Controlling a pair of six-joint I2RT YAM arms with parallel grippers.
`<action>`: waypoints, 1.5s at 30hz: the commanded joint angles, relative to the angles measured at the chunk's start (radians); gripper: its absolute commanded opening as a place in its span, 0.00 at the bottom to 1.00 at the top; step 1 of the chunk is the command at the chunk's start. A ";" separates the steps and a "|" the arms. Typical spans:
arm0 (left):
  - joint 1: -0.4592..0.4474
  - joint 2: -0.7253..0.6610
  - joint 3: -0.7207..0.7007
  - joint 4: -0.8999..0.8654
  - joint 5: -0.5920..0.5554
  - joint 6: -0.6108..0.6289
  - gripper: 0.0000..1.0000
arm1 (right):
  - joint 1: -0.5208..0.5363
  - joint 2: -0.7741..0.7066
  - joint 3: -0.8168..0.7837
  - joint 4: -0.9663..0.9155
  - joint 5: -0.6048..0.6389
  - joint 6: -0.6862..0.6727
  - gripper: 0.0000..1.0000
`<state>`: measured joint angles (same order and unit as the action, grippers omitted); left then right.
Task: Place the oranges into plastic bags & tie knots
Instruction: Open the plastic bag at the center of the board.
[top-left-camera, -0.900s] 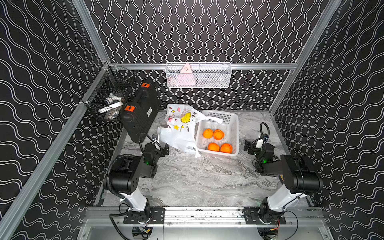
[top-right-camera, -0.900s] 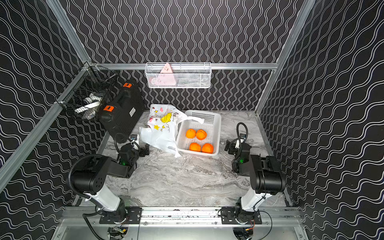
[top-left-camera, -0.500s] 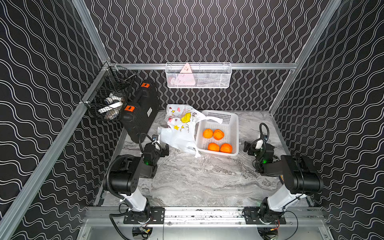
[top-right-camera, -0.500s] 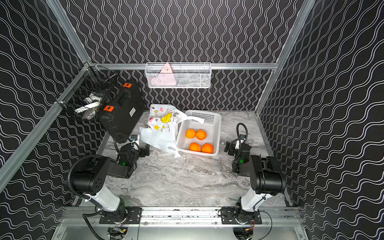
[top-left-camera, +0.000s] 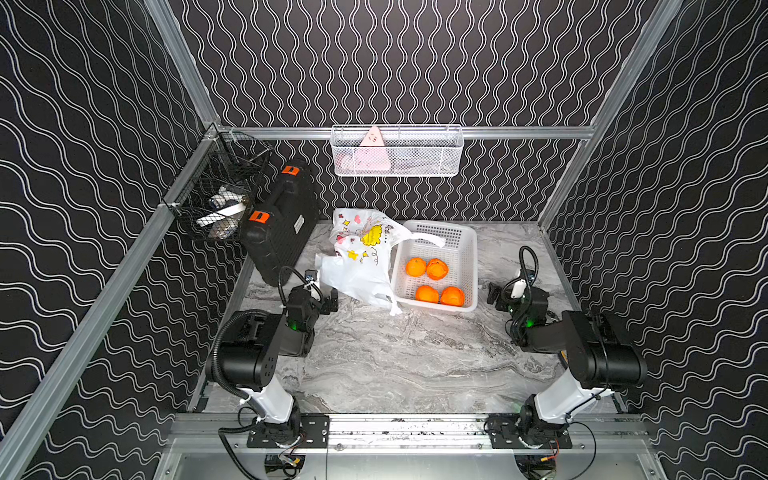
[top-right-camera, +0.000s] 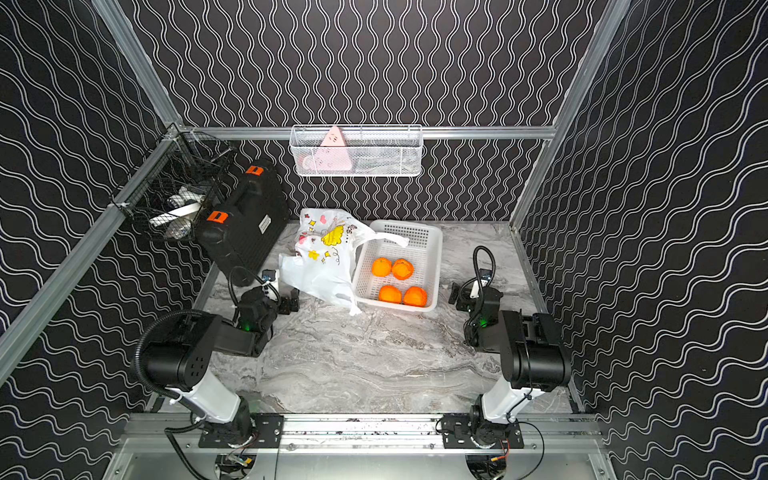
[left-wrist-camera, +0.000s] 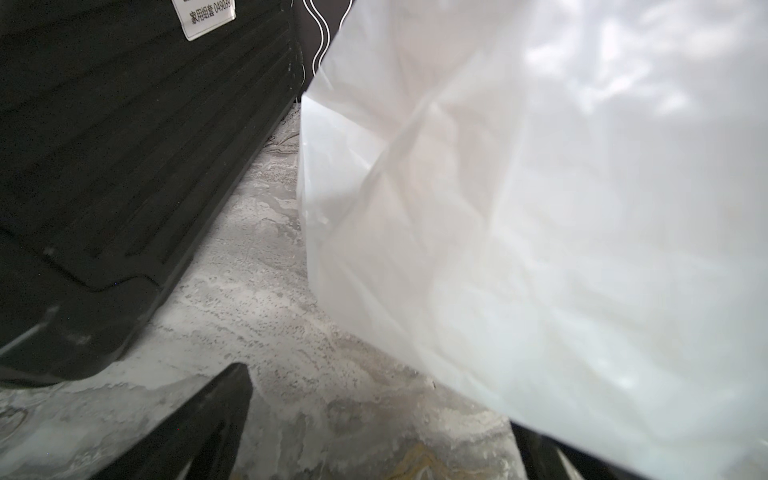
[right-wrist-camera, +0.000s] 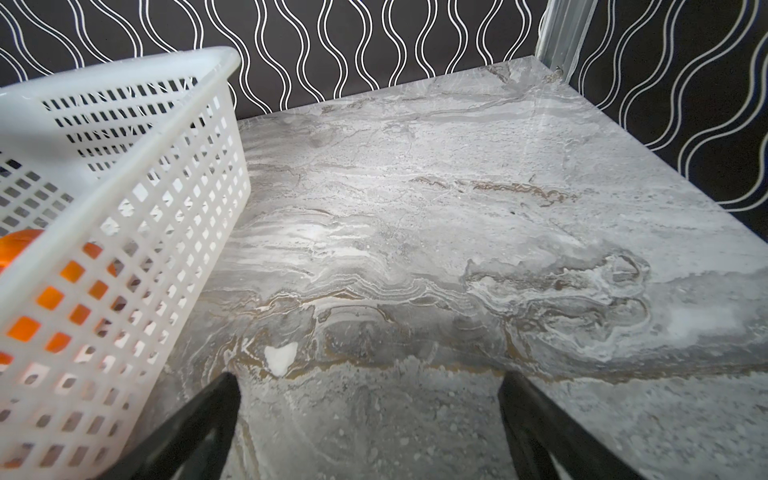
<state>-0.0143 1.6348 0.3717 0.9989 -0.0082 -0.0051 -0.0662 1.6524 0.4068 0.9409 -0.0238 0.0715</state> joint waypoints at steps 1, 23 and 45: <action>0.002 -0.098 0.029 -0.121 -0.062 -0.015 0.99 | 0.015 -0.073 -0.006 -0.033 0.120 0.028 1.00; -0.308 -0.466 0.582 -1.697 -0.376 -0.475 0.85 | 0.106 -0.213 0.693 -1.501 -0.073 0.506 1.00; -0.608 0.454 1.622 -1.973 -0.677 -0.289 0.99 | 0.124 -0.109 0.777 -1.504 -0.245 0.512 1.00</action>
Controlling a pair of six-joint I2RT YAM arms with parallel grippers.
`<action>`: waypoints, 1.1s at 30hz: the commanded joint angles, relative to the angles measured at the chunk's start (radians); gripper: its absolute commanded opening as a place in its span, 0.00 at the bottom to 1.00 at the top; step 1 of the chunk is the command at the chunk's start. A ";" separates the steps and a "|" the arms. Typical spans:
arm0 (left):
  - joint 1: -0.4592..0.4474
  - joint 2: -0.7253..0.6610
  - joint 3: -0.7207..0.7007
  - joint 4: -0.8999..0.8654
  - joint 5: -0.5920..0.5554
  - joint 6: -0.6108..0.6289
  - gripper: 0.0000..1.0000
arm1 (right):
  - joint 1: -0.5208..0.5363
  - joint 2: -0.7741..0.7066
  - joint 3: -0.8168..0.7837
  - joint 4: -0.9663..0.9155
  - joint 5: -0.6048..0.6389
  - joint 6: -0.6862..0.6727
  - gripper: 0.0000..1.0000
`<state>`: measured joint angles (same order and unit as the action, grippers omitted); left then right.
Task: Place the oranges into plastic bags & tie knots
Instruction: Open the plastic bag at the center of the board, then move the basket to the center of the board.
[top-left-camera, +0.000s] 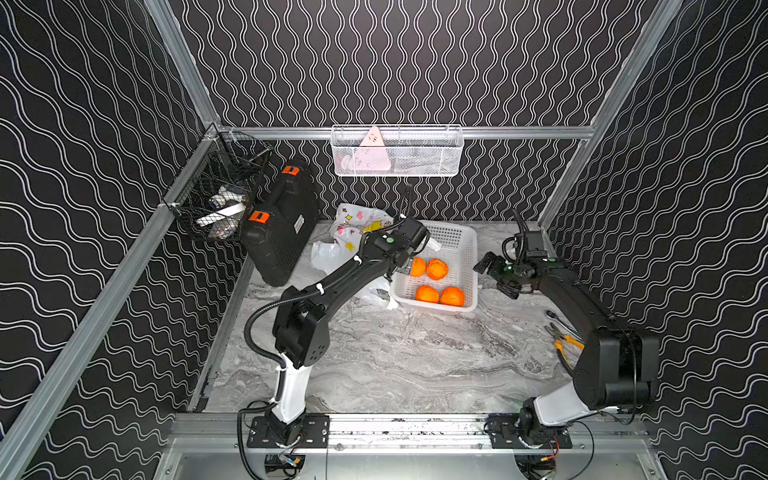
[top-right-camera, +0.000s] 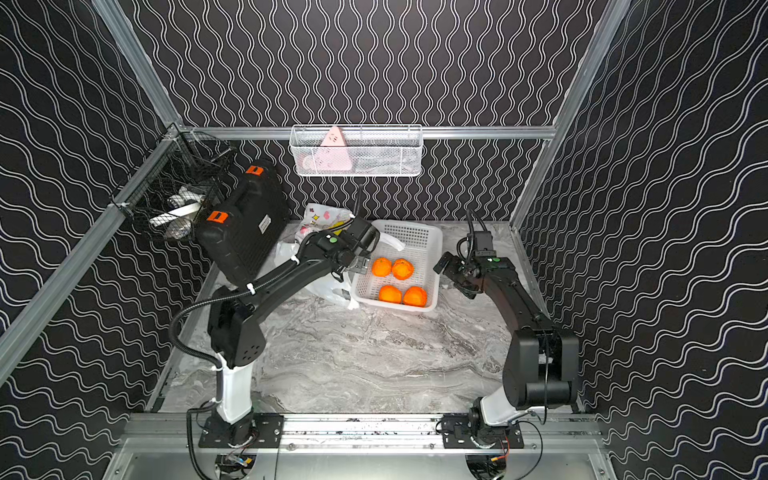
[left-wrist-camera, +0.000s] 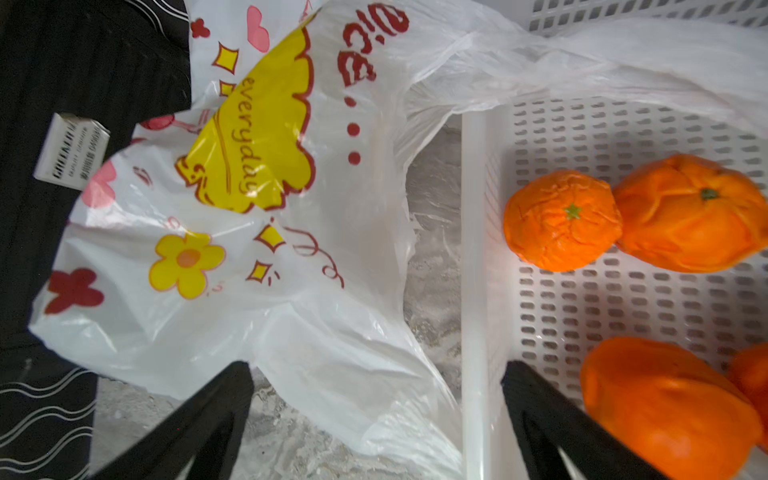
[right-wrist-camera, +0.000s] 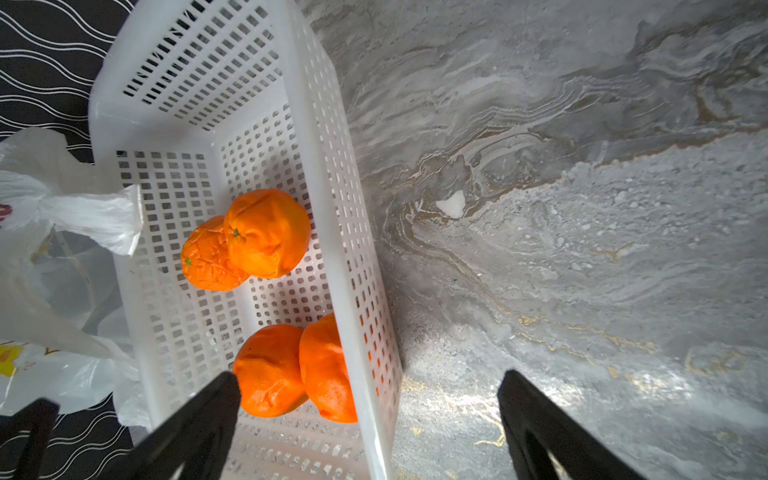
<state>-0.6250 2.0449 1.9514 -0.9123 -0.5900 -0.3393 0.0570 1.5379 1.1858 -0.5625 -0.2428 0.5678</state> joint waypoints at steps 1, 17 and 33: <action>0.004 0.067 0.061 -0.060 -0.111 0.057 0.99 | 0.001 0.007 -0.004 0.002 -0.031 0.018 1.00; 0.102 0.198 0.116 0.061 -0.154 0.172 0.75 | 0.026 0.071 0.023 0.000 -0.027 0.028 0.93; 0.193 -0.088 -0.121 0.022 0.184 0.092 0.00 | 0.052 0.217 0.168 -0.107 0.144 -0.060 0.58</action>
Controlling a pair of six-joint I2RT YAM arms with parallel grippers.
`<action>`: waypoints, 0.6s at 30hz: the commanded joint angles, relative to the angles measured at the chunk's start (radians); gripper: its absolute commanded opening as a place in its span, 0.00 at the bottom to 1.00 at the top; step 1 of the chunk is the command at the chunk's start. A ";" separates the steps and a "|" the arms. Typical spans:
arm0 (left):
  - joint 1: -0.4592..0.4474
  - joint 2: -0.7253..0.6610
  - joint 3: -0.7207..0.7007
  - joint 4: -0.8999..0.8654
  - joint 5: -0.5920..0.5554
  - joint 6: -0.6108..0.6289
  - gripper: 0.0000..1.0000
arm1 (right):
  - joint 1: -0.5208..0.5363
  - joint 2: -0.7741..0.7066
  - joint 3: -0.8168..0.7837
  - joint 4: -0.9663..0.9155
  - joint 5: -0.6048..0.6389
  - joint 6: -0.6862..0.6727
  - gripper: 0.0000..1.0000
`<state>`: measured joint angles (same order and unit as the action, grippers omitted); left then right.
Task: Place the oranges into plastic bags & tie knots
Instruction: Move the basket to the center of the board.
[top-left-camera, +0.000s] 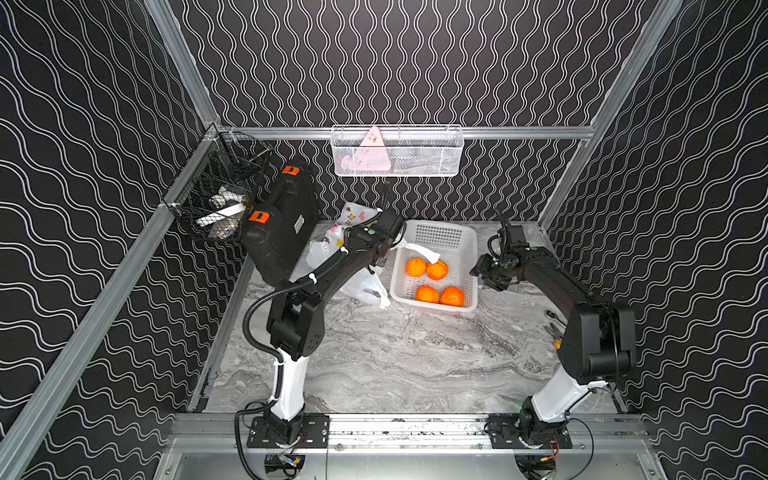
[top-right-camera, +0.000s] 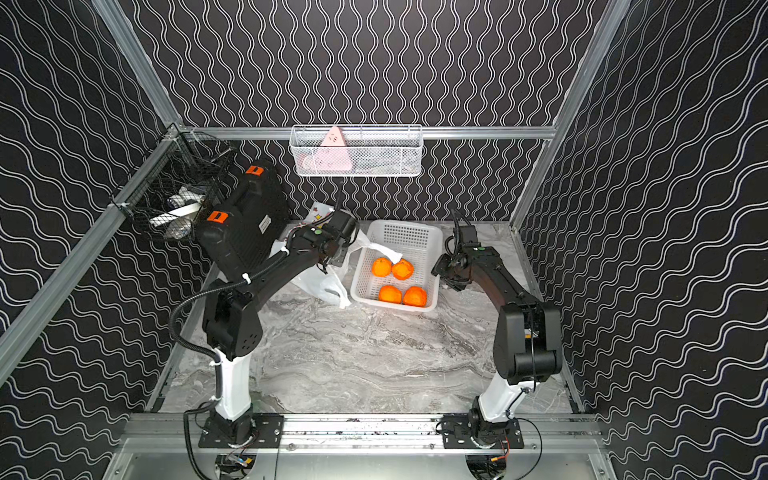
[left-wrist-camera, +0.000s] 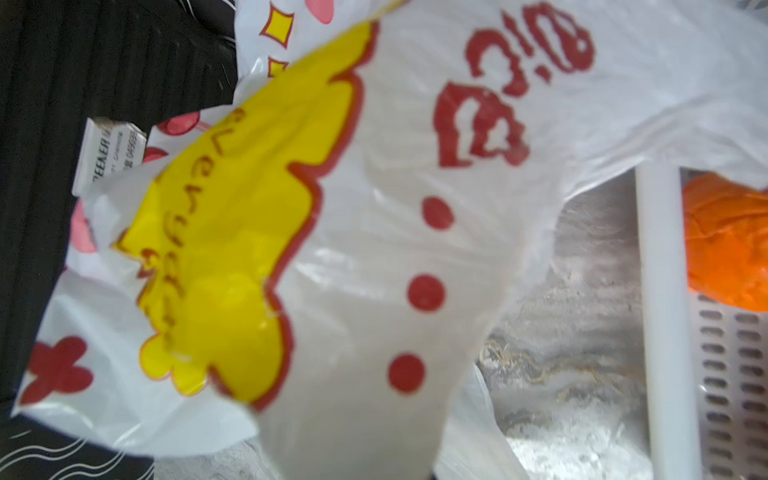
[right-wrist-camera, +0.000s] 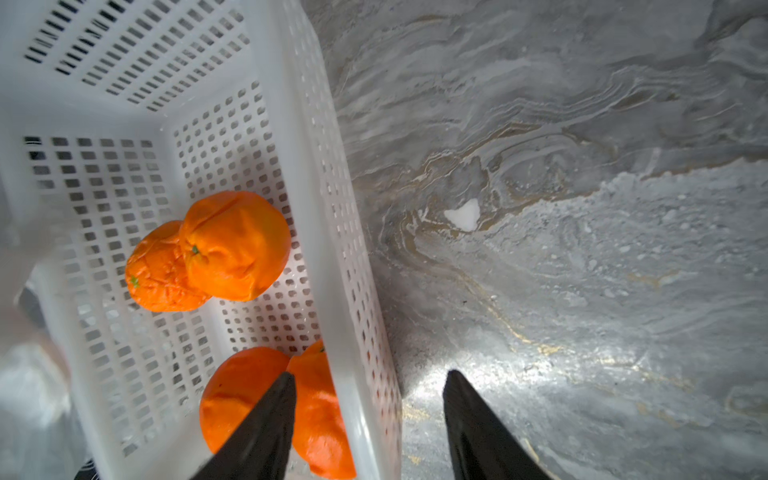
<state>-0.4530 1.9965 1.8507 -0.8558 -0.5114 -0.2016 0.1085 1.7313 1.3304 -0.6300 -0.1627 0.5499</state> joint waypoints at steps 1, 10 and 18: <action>0.029 -0.057 -0.033 -0.042 0.132 -0.050 0.00 | 0.000 0.039 0.036 -0.049 0.082 -0.054 0.58; 0.033 -0.134 -0.070 -0.082 0.410 -0.227 0.00 | -0.039 0.118 0.142 -0.198 0.314 -0.117 0.55; 0.027 -0.120 -0.063 -0.089 0.488 -0.337 0.00 | -0.074 0.050 0.190 -0.285 0.362 -0.149 0.66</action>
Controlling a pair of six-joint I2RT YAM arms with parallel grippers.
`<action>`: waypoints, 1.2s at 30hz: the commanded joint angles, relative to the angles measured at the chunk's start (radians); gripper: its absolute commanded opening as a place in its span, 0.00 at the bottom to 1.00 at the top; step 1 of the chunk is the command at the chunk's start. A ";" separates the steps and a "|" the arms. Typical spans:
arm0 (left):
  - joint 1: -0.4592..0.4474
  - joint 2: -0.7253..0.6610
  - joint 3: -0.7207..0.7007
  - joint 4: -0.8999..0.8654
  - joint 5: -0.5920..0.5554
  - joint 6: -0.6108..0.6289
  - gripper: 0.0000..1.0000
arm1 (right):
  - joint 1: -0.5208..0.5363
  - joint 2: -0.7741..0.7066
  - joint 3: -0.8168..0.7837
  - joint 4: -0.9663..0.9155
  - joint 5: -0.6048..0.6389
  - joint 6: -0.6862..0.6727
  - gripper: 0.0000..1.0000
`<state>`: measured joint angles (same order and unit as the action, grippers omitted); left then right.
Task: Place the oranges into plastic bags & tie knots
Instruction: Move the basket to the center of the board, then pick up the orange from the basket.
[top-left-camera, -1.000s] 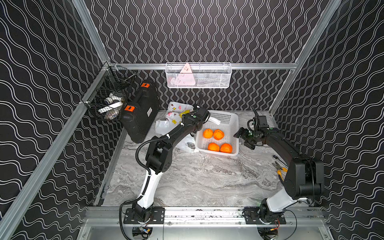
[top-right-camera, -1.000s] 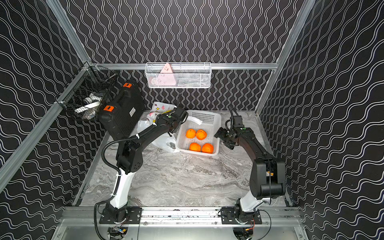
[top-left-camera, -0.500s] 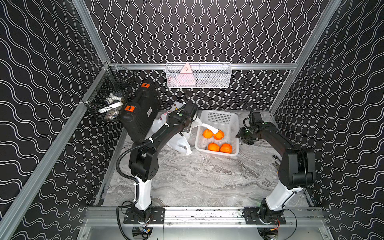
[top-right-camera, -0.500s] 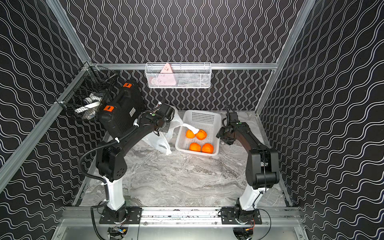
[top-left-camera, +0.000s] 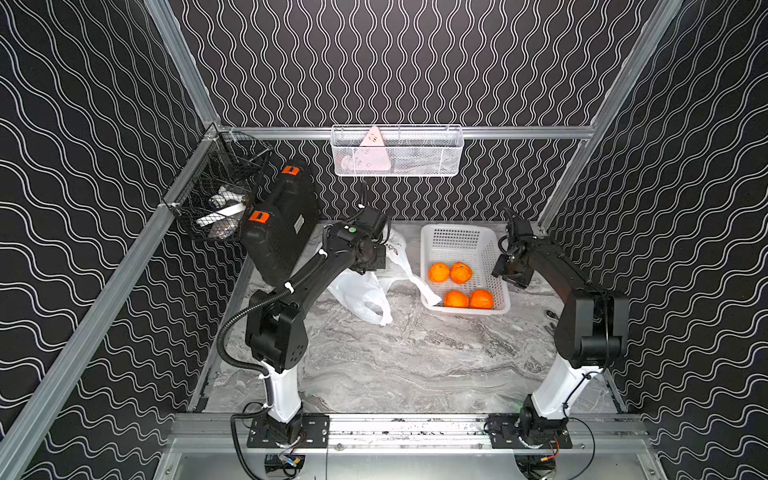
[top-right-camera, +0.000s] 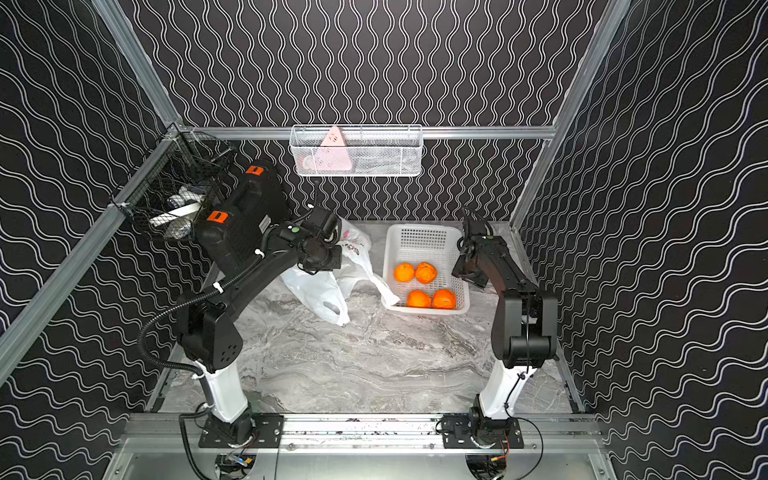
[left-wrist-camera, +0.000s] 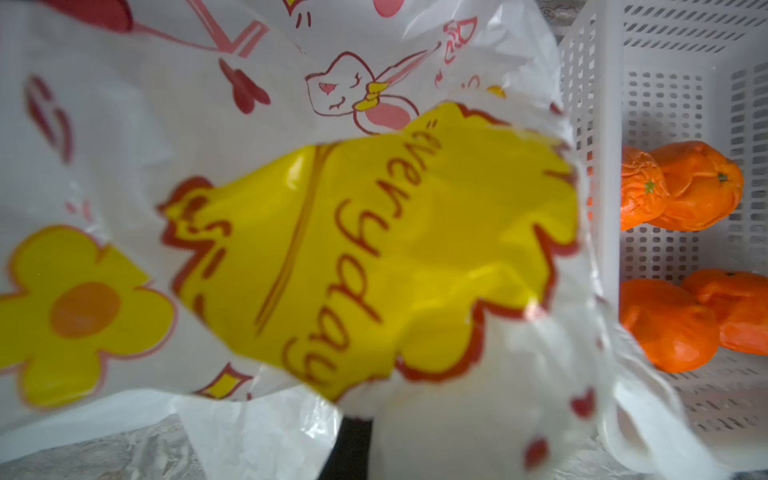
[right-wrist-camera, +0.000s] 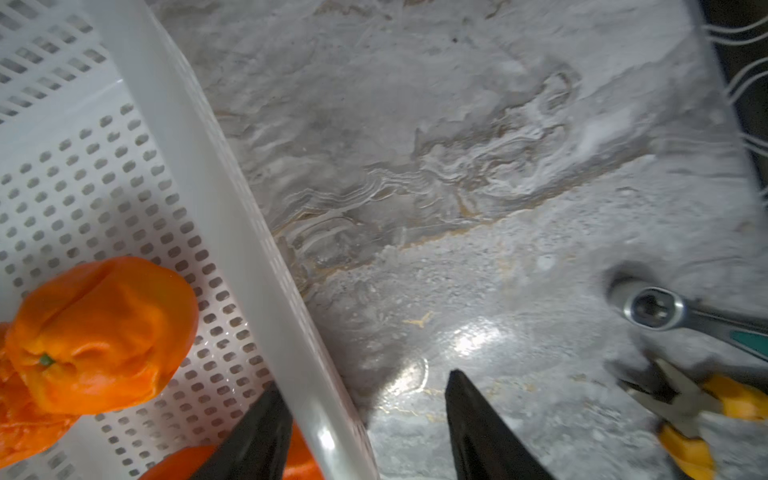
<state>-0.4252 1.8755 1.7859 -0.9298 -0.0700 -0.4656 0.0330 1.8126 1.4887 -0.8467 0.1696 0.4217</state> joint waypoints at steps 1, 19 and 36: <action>-0.001 -0.003 -0.007 -0.011 0.052 -0.090 0.00 | 0.001 -0.054 0.045 -0.088 0.014 -0.023 0.69; 0.049 0.024 -0.002 0.079 0.158 -0.162 0.00 | 0.163 0.071 0.144 -0.026 -0.248 -0.036 0.84; 0.062 0.016 -0.077 0.123 0.206 -0.134 0.00 | 0.163 0.324 0.255 -0.040 -0.234 -0.025 0.78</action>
<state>-0.3676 1.8957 1.6978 -0.8150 0.1261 -0.6056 0.1959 2.1204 1.7378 -0.8902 -0.0856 0.3847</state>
